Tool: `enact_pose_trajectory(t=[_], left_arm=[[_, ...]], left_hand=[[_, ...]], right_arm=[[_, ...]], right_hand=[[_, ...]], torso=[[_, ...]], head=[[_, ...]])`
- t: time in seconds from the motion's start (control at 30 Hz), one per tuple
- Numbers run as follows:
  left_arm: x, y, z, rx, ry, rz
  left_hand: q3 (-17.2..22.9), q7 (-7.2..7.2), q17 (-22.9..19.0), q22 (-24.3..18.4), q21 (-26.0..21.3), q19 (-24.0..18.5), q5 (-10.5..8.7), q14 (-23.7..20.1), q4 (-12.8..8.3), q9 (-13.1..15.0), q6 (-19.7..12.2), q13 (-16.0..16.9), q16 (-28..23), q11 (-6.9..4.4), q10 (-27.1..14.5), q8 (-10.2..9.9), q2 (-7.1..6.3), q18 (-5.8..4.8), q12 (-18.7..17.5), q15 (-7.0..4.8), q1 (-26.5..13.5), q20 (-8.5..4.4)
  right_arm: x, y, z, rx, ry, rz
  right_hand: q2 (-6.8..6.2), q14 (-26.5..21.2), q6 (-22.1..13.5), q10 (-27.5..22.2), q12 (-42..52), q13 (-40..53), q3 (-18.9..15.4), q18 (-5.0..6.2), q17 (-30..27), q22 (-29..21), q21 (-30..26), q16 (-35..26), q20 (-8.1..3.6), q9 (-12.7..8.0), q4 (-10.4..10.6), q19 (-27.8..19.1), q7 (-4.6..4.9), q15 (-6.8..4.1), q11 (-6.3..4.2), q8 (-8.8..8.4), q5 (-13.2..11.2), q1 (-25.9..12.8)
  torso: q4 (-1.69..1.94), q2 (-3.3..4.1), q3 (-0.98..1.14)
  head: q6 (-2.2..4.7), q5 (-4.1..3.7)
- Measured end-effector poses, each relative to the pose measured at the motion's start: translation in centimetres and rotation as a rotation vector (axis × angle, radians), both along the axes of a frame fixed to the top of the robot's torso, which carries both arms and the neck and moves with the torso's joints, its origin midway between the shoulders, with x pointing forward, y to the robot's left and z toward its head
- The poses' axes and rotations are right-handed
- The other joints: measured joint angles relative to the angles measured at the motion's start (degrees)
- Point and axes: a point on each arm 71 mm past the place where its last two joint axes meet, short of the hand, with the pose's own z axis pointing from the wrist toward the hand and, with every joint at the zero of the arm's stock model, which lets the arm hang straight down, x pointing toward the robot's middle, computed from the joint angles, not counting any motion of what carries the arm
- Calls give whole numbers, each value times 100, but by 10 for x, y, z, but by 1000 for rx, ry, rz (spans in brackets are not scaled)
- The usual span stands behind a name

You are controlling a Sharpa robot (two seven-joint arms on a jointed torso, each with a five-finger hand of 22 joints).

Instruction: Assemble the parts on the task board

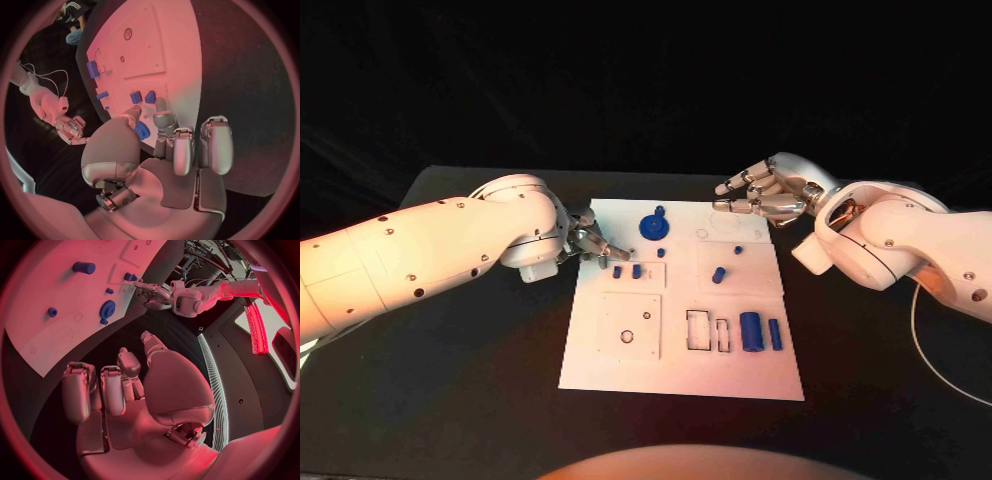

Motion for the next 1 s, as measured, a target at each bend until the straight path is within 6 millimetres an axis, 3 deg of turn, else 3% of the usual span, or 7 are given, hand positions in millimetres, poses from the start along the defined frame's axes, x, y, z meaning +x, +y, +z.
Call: enact_pose_trajectory(t=[0.07, 0.17, 0.3, 0.5, 0.67, 0.83, 1.0], left_arm=[[1, 1, 2, -34, -12, 21], [3, 2, 4, -106, -28, 53], [6, 2, 7, -195, -53, 81], [8, -7, 6, -263, -117, 41], [8, -27, 3, -316, -248, -101], [3, -46, 3, -330, -413, -261], [2, -60, 5, -294, -536, -383]], left_hand=[[-166, 35, 0, 0, -227, 0, 0, 0, 135, -28, -118, -390, 0, 39, -230, -49, 23, 0, -363, 0, 23, 0], [-487, 164, 0, -77, -974, -359, 0, -2, 232, -115, -392, -1045, -287, 159, -752, -157, 59, 229, -1034, 87, 104, 82], [-844, 401, -21, -1023, -2352, -1039, 0, -16, 207, -282, -816, -1378, -1160, 386, -1324, -335, 127, 447, -1439, 282, 495, 257], [-545, 663, -1817, -2383, -4258, -2018, 0, -1090, -309, -623, -1198, -1910, -2996, 634, -2070, -633, 302, 755, -2037, 516, 2139, 471], [-101, 729, -2640, -2689, -4680, -2108, 0, -1539, -644, -1136, -1250, -2697, -3768, 752, -2340, -1143, 213, 755, -2803, 574, 3054, 576], [-38, 552, -3003, -2859, -4856, -1901, 0, -1470, -603, -1569, -993, -3339, -3997, 746, -2121, -1624, -88, 755, -3299, 572, 3078, 575], [-39, 521, -2139, -2789, -4658, -1384, 0, -674, -572, -1842, -678, -3797, -3036, 729, -1969, -1950, -102, 756, -3667, 549, 3065, 528]], right_arm=[[0, 0, 0, 0, 0, 0], [0, 0, 0, 0, 1, 0], [0, 0, 0, 0, 1, 0], [0, 0, 0, 0, 2, 1], [0, 0, 0, 0, 2, 1], [0, 0, -1, 0, 3, 1], [0, 1, -1, 0, 3, 3]], right_hand=[[0, 0, 0, 0, 0, 0, 0, 0, 0, 0, 0, 0, 0, 0, 0, 0, 0, 0, 0, 0, 0, 0], [0, 0, 0, 0, 0, 0, 0, 0, 0, 0, 0, 0, 0, 0, 0, 0, 0, 0, 0, 0, 0, 0], [0, 0, 0, 0, 0, 0, 0, 0, 0, 0, 0, 0, 0, 0, 0, 0, 0, 0, 0, 0, 0, 0], [0, 0, 0, 0, 0, 0, -24, 0, -1, 0, 0, 0, 0, 0, 24, 0, 0, 0, 0, 0, 0, 0], [0, 0, 0, 0, 0, 0, -24, 0, -1, 0, 0, 0, 0, 0, 24, 0, 0, 0, 0, 0, 0, 0], [0, 0, 0, 0, 0, 1, -24, 0, -2, 0, 0, 0, 0, 0, 24, 0, 0, 0, 0, 0, 0, 0], [0, 0, 0, 0, 0, 1, -24, 0, -2, 0, 0, 0, 0, 0, 24, 0, 0, 0, 0, 0, 0, 0]], torso=[[0, 0, 1], [-1, 0, 1], [-3, 1, 3], [-3, 4, 3], [-7, 8, -4], [-9, 9, -8], [-8, 8, -5]], head=[[4, -3], [8, -6], [15, -10], [42, -31], [72, -72], [93, -101], [110, -127]])
